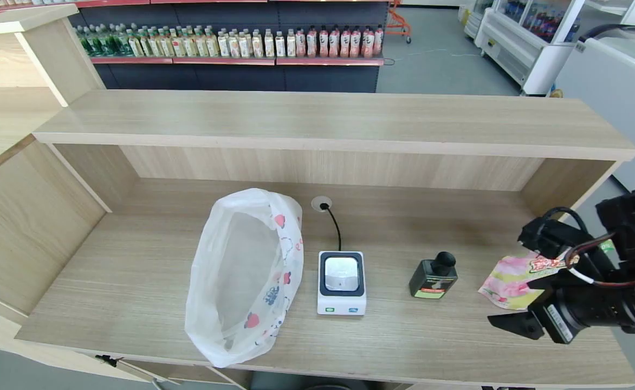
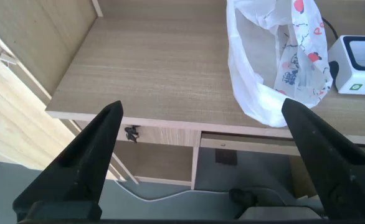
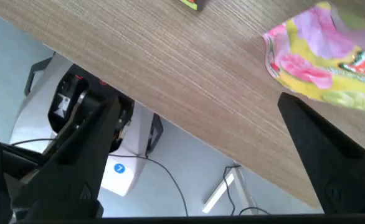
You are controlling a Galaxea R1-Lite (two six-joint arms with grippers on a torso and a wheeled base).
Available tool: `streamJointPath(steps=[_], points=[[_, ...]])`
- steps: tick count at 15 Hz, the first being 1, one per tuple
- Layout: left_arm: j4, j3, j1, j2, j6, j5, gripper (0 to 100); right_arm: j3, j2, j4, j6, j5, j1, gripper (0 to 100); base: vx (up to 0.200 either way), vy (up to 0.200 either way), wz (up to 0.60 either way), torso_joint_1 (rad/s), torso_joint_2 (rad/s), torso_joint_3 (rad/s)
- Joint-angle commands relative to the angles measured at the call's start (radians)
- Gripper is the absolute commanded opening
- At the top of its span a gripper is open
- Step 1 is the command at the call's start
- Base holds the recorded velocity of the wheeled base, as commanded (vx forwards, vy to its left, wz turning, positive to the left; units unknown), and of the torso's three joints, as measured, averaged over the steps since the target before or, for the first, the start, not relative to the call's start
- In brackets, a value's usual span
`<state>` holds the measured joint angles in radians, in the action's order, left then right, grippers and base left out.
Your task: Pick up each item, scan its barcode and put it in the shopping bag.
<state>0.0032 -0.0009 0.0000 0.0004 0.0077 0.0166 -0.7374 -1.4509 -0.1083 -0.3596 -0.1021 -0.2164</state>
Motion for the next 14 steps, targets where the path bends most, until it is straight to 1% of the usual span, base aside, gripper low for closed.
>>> streamJointPath(steps=[1,3,5,10,14], points=[[0.0,-0.001,0.0,0.0,0.0,0.0,100,-0.017,-0.141,0.067,-0.025,0.004,-0.049,100,0.0,0.0,0.0,0.0,0.0,0.0],[0.0,-0.001,0.0,0.0,0.0,0.0,100,-0.026,-0.21,0.183,-0.094,0.021,-0.055,100,0.0,0.0,0.0,0.0,0.0,0.0],[0.0,-0.001,0.0,0.0,0.0,0.0,100,-0.03,-0.258,0.259,-0.122,0.032,-0.07,100,0.0,0.0,0.0,0.0,0.0,0.0],[0.0,-0.001,0.0,0.0,0.0,0.0,100,-0.053,-0.353,0.34,-0.121,0.022,-0.1,100,0.0,0.0,0.0,0.0,0.0,0.0],[0.0,-0.001,0.0,0.0,0.0,0.0,100,-0.077,-0.453,0.481,-0.119,0.022,-0.123,100,0.0,0.0,0.0,0.0,0.0,0.0]])
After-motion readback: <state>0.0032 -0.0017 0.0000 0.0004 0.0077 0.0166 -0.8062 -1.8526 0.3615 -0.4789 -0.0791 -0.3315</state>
